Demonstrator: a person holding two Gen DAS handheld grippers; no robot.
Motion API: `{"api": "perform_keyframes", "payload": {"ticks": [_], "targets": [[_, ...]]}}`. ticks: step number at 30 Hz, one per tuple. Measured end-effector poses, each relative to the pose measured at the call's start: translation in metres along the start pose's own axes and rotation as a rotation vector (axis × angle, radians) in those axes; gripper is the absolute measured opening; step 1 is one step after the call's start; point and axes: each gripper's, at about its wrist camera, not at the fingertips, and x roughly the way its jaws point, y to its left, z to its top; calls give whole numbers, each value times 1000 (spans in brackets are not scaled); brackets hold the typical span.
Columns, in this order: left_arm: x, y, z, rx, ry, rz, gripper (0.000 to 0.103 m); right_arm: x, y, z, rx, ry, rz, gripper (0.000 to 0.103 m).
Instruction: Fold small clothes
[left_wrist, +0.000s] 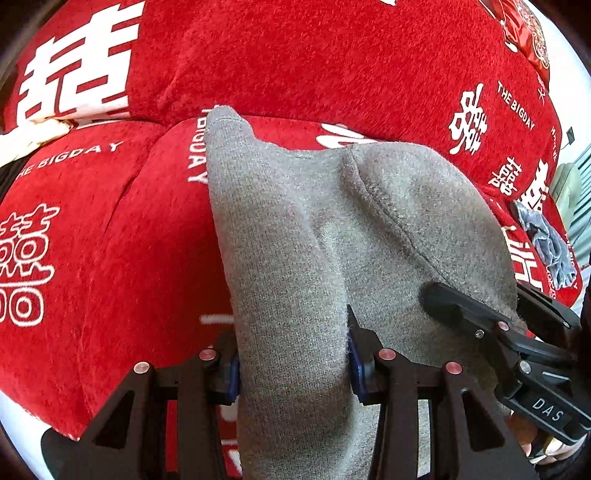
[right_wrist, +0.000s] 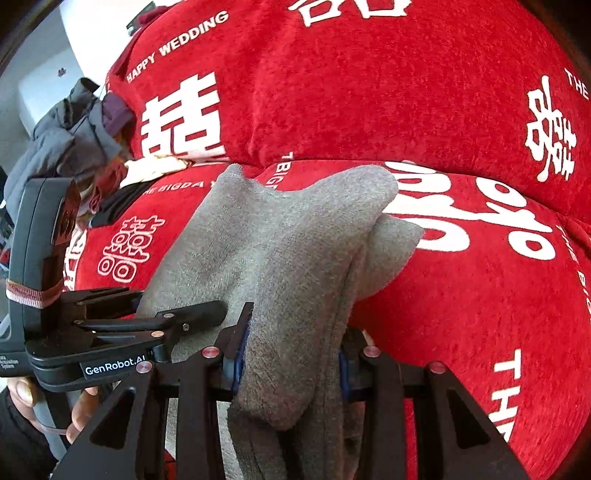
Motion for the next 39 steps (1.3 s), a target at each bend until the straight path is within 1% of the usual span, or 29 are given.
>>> {"api": "perform_keyframes", "payload": {"ticks": [6,11,12,13,14,15,16,18,20,22,23,25,27,29,30,32,34,36,37,38,39], "targets": [[-1,15,-20,-20,-3,-6,45,6,13,-14,-5,8,6,40],[16,29,-30,-42,16,-18,45,24,10,-23,-7,35,-6,40],[20,32,-32,-43,17,-19,47,30,8,-25,-4,46,-15,40],[24,36,-34,-43,14,-28,51,35,3,-29,0,59,-23,42],[25,40,-36,-51,10,-45,53,39,-2,-31,11,70,-25,47],[26,45,-38,-63,6,-56,60,42,-12,-35,41,84,-21,50],[26,48,-40,-70,4,-62,70,44,-20,-37,66,93,-14,54],[24,57,-45,-91,2,-42,82,43,-35,-42,114,95,4,58],[21,63,-47,-110,5,-52,83,35,-46,-46,143,81,24,60],[10,70,-49,-139,7,-49,83,23,-51,-49,155,63,6,60],[4,72,-49,-147,-4,-39,83,14,-51,-50,147,44,-12,60],[-14,72,-49,-149,-55,1,83,-1,-41,-48,96,2,-56,60],[-28,69,-46,-134,-107,29,83,-12,-24,-45,14,-40,-68,60],[-29,61,-40,-106,-121,111,83,-17,0,-43,-82,-59,-48,60],[-24,56,-37,-84,-112,184,83,-15,13,-44,-139,-57,-27,60],[-11,55,-36,-65,-84,260,83,-9,25,-48,-193,-43,2,60],[-1,65,-39,-109,-64,264,83,8,29,-56,-208,1,1,60],[5,73,-42,-124,-56,256,84,24,20,-64,-184,47,-25,60],[9,75,-42,-121,-49,261,92,28,12,-68,-164,47,-14,60],[12,79,-43,-123,-50,277,97,26,8,-69,-152,29,4,60],[14,82,-43,-129,-53,287,102,24,6,-68,-140,33,21,60]]}}
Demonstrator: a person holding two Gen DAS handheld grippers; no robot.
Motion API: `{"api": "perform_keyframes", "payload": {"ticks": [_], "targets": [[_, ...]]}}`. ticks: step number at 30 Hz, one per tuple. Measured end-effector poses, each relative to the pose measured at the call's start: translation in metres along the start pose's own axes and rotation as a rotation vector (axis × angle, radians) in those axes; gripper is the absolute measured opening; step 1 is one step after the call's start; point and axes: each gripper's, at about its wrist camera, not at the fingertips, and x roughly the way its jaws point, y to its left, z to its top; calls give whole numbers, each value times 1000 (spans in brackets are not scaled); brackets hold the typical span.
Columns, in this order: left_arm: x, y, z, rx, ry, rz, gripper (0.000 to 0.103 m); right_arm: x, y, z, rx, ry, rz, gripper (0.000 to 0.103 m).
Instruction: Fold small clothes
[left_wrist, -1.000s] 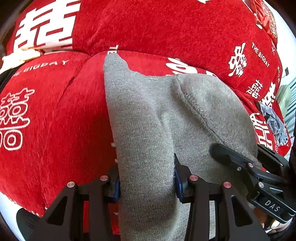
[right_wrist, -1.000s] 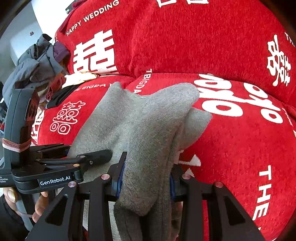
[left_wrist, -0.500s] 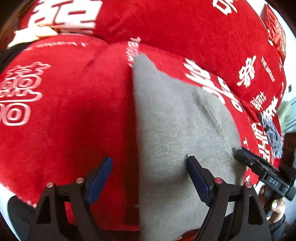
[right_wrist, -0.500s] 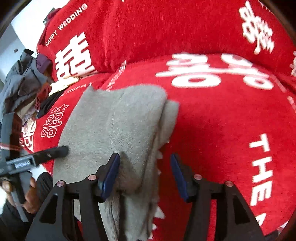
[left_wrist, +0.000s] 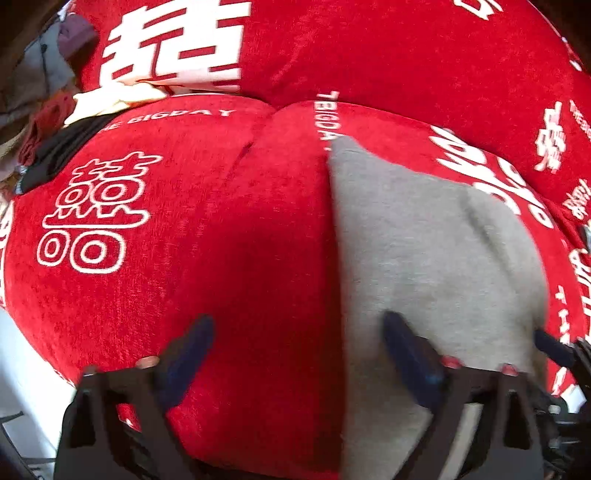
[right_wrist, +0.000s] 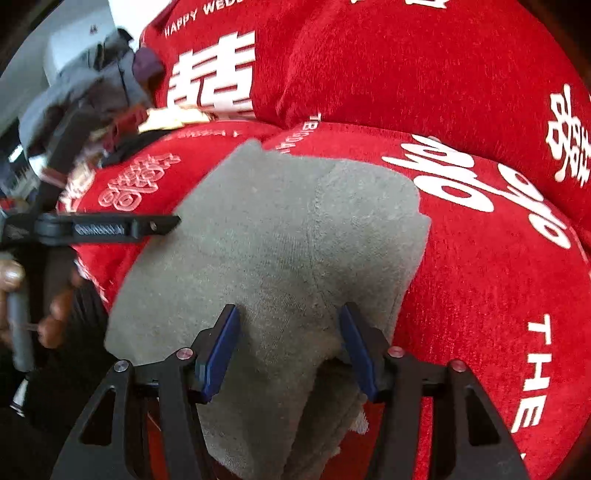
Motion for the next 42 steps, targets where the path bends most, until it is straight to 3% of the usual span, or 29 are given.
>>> {"api": "perform_keyframes", "payload": {"ticks": [3,7,12,14,19,24,27,29,32,35,42], "targets": [[-2,2,4,-14,22,-22,101,-6,-1,8,13,8,15,60],[-10,-16,27,45,-17,-26,101,-8,-10,35,22,-33,17,62],[26,-40,49,105,70,-5,102,33,-28,73,6,36,34,62],[37,-40,54,82,87,-27,102,52,-40,76,10,73,-6,62],[46,-36,62,68,119,-71,102,58,-65,77,75,70,51,65],[35,-44,81,95,46,-32,102,50,-50,93,22,37,31,67],[51,-50,92,104,76,19,102,66,-42,102,-26,81,10,67],[65,-50,92,114,113,30,102,87,-43,102,-58,142,-25,68],[66,-44,93,80,122,-2,102,88,-55,100,-24,130,-14,70],[57,-45,89,93,106,18,102,74,-59,96,24,123,-25,71],[29,-51,67,120,69,7,102,28,-11,69,-131,26,-32,71]]}}
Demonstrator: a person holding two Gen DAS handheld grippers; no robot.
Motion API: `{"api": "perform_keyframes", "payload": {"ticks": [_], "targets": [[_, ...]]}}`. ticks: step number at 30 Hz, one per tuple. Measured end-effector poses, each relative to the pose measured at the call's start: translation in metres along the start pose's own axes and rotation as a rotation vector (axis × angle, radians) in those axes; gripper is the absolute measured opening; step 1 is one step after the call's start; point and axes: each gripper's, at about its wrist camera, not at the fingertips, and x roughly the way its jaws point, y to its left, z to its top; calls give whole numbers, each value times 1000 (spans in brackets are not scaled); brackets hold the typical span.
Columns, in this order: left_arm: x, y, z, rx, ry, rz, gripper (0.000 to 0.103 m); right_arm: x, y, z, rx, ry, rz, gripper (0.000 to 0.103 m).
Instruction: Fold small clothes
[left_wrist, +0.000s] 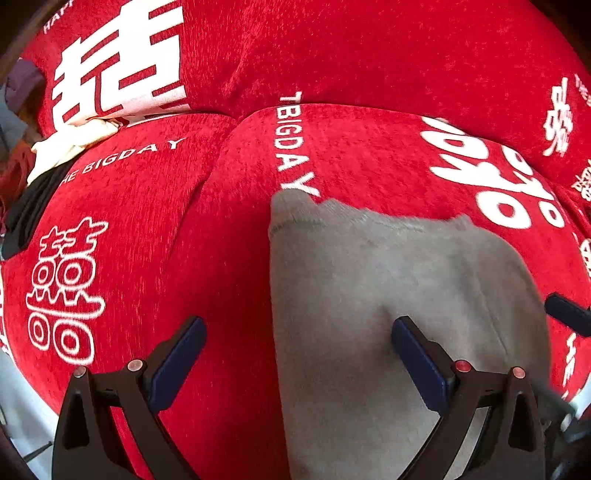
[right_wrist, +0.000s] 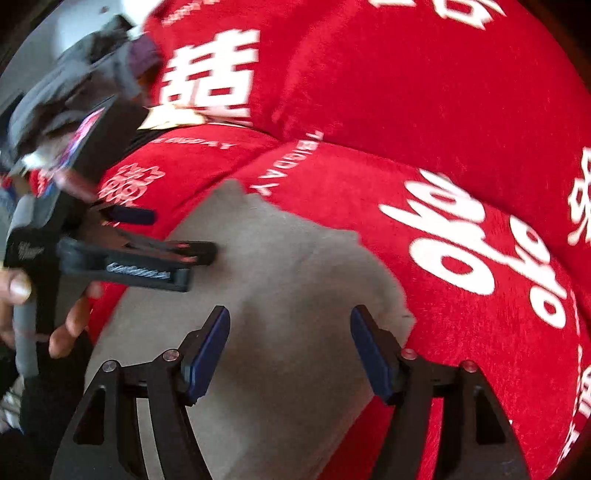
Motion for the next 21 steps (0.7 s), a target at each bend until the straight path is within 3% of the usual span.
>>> {"api": "perform_keyframes", "payload": {"ticks": [4,6,11,13,15,17,21], "targets": [[-6,-3,-23,19,-12,4,102,12,16,-28,-115,50,-63,70],[-9,1,-30,18,-24,-11,102,5,12,-43,-135,-7,-79,71],[-33,14,-48,-13,-54,-36,102,-13,-22,-61,6,16,-52,73],[-50,12,-60,13,-87,-32,102,-26,-21,-66,13,4,-80,73],[-63,8,-74,48,-109,-42,102,-44,-8,-69,-30,-33,-110,73],[-73,2,-91,93,-124,-71,102,-57,9,-69,-67,-61,-86,72],[-75,-11,-117,161,-112,-45,102,-58,50,-77,-163,-70,-52,72]]}}
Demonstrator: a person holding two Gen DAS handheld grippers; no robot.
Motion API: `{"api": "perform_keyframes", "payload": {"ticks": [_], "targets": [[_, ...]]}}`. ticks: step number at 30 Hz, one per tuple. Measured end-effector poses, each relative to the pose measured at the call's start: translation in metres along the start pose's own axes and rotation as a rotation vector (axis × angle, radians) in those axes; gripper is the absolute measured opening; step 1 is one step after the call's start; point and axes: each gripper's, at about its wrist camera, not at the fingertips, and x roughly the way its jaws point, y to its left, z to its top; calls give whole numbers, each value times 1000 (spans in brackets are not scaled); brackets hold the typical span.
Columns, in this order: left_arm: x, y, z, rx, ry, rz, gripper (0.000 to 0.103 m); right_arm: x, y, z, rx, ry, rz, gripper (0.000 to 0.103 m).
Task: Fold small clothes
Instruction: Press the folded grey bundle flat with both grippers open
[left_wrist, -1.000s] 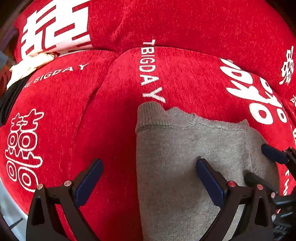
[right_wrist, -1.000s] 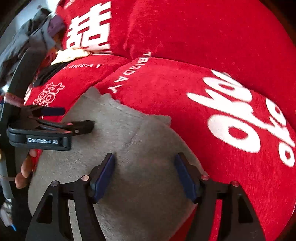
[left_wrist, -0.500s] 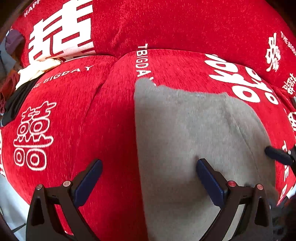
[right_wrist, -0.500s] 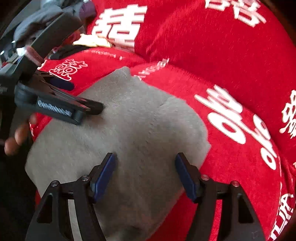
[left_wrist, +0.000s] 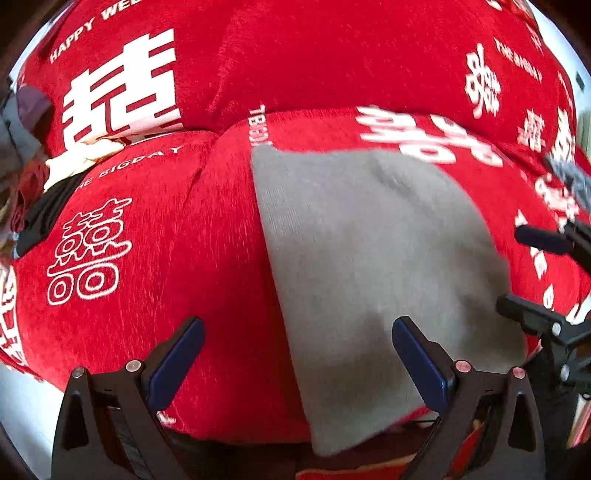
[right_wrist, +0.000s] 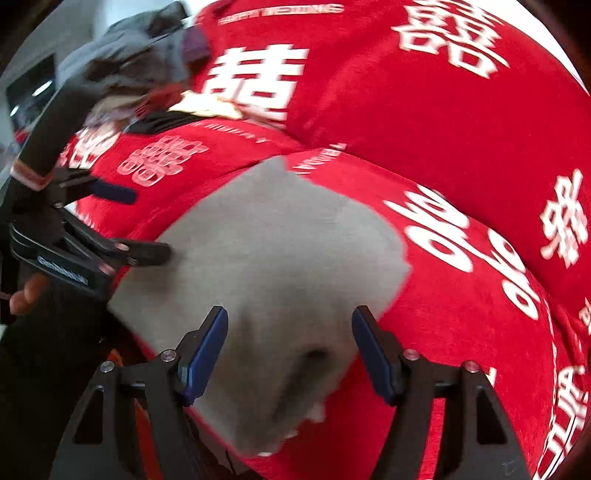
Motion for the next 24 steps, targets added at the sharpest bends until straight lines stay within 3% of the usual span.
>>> {"api": "perform_keyframes", "payload": {"ticks": [7,14,21,24], "targets": [[21,5,-22,-22,67,-3,102,28,26,-38,-145,75,-105,72],[25,8,-30,-45,76,-21,102,24,-8,-56,10,128,-75,73],[9,6,-21,-25,37,9,102,-11,-6,-21,28,7,-61,73],[17,12,-17,-60,56,14,102,-2,-6,3,41,-25,-18,73]]}}
